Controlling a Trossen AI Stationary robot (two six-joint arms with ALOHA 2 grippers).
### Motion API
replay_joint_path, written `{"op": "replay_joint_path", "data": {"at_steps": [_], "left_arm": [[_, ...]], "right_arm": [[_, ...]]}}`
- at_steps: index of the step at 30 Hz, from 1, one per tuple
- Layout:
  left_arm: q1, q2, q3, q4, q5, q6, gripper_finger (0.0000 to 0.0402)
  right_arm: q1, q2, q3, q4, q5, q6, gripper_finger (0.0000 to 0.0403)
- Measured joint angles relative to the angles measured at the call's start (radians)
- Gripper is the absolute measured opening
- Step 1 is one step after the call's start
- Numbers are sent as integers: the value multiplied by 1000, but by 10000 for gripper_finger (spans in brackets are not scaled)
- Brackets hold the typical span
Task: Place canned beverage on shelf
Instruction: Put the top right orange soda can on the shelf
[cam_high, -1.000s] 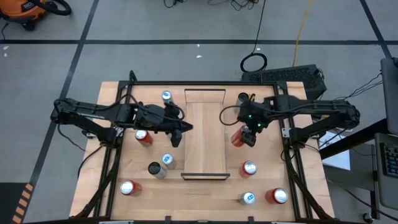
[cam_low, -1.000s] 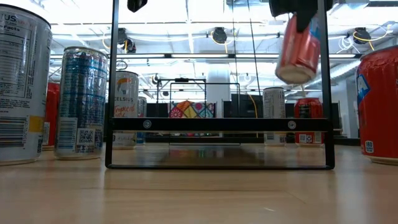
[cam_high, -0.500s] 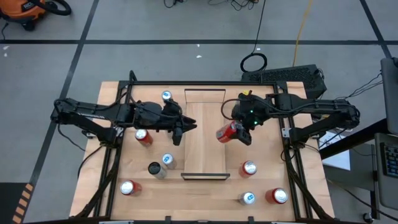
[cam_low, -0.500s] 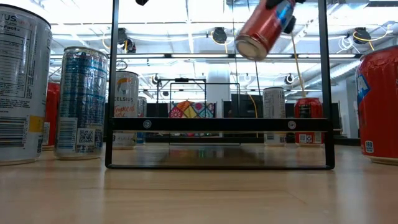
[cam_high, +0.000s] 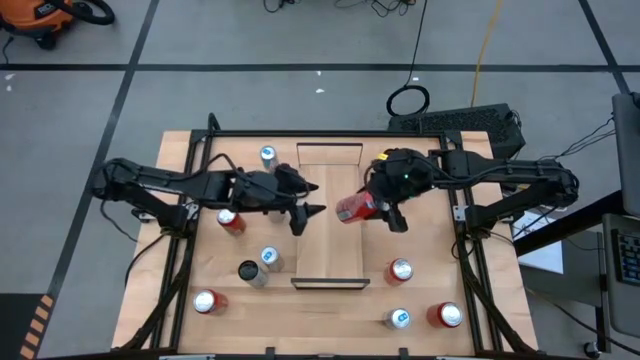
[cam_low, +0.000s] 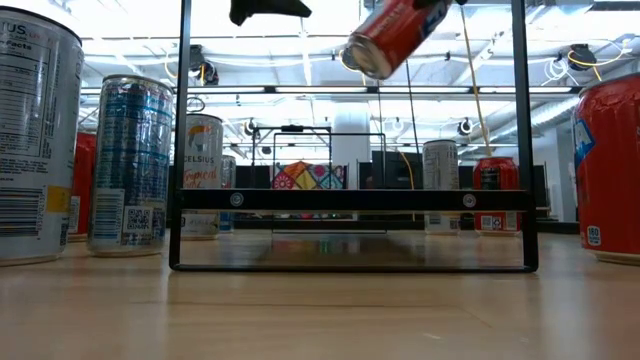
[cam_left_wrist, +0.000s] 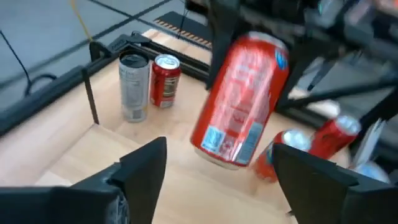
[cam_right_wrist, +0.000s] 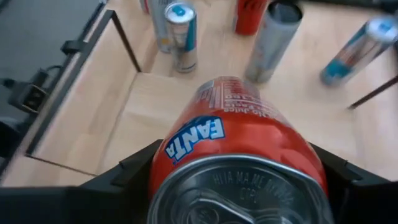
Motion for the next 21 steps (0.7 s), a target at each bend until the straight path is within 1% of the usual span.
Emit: {"op": "replay_joint_path", "data": {"at_steps": [2,6,9,13,16,18,21], "left_arm": [[-2,10,0,10,0,27,297],[-2,13,0,33,21,-2,297],[-2,13,0,46,31,10,297],[3,13,0,46,32,83,301],[12,13,0,41,74,128,321],[18,17,0,40,101,139,342],[33,25,0,40,108,173,380]], "right_arm": [[-2,0,0,21,1,-50,267],[-3,0,0,75,2,-104,267],[-3,0,0,113,-2,-108,267],[-3,0,0,133,-1,-63,267],[0,0,0,135,-1,-29,267],[0,0,0,142,-1,-12,267],[0,0,0,151,-2,2,267]]}}
